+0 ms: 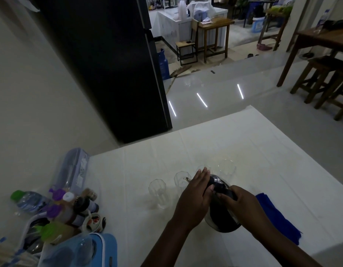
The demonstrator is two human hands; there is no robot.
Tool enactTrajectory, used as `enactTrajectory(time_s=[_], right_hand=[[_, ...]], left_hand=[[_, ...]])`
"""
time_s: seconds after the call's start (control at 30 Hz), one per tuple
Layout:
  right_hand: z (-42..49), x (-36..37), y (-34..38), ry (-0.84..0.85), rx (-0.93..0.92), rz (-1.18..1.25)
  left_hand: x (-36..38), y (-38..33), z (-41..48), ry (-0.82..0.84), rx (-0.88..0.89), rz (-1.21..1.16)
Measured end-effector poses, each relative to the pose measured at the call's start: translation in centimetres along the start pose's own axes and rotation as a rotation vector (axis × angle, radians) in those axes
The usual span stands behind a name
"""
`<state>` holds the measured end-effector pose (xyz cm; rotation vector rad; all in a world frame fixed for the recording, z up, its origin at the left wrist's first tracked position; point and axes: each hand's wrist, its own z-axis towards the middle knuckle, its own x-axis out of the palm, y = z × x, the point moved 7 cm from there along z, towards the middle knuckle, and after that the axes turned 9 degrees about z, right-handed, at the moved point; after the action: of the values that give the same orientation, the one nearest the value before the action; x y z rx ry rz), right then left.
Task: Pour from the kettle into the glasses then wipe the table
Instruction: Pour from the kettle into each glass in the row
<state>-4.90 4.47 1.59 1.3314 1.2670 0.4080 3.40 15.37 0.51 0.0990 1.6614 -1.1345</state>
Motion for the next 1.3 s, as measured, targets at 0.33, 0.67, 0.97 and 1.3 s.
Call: enactTrajectory(time_s=[0.33,0.67,0.97,1.3], right_hand=[[0.4,0.0,0.3,0.011,0.005,-0.029],[0.8,-0.3,0.2,0.017,-0.004,-0.039],[1.2,-0.3,0.1,0.018,0.003,-0.080],[1.5,-0.5,0.1,0.007,0.006,-0.131]], left_hand=[[0.0,-0.1,0.1,-0.005,-0.026,-0.025],[0.1,0.1,0.2,-0.002,-0.043,-0.037],[0.0,0.1,0.2,0.003,-0.050,-0.053],[-0.1,0.0,0.4,0.015,-0.048,-0.047]])
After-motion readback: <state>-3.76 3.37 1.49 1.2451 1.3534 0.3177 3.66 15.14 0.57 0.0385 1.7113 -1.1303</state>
